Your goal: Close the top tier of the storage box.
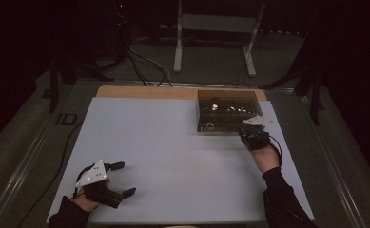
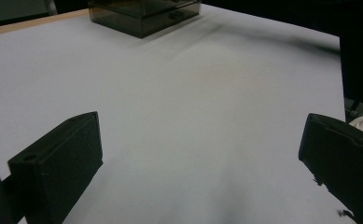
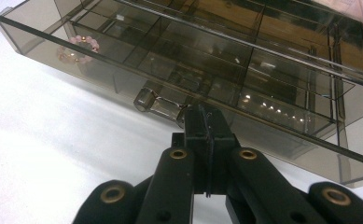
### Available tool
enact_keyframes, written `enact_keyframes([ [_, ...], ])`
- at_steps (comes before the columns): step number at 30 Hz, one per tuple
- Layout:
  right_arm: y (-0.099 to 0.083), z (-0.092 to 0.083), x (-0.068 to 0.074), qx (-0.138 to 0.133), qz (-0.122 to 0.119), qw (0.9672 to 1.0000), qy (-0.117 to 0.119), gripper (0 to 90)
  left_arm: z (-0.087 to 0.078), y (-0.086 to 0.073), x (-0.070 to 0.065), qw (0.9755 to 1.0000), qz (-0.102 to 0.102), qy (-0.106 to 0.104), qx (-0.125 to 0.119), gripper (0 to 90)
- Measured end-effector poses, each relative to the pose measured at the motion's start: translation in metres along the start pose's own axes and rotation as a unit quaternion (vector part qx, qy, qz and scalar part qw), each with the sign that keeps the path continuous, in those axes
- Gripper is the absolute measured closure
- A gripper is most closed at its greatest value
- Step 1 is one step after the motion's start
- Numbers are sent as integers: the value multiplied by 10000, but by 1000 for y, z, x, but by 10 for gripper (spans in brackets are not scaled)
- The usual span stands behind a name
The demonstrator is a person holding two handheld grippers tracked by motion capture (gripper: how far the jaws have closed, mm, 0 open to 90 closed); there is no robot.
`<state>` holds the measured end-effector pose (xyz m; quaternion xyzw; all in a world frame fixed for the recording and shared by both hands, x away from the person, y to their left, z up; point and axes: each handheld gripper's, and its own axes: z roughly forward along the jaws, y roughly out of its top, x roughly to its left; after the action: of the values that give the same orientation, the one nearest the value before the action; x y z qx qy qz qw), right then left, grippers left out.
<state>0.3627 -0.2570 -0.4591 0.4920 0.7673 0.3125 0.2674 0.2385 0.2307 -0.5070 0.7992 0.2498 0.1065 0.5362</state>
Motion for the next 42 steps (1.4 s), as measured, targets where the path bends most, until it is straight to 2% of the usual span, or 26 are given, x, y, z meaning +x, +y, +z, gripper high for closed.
enact_keyframes([
  [42,10,17,-6,68,66,9999,-75,898,0,0,0,10000,-4,-1,-12,11],
])
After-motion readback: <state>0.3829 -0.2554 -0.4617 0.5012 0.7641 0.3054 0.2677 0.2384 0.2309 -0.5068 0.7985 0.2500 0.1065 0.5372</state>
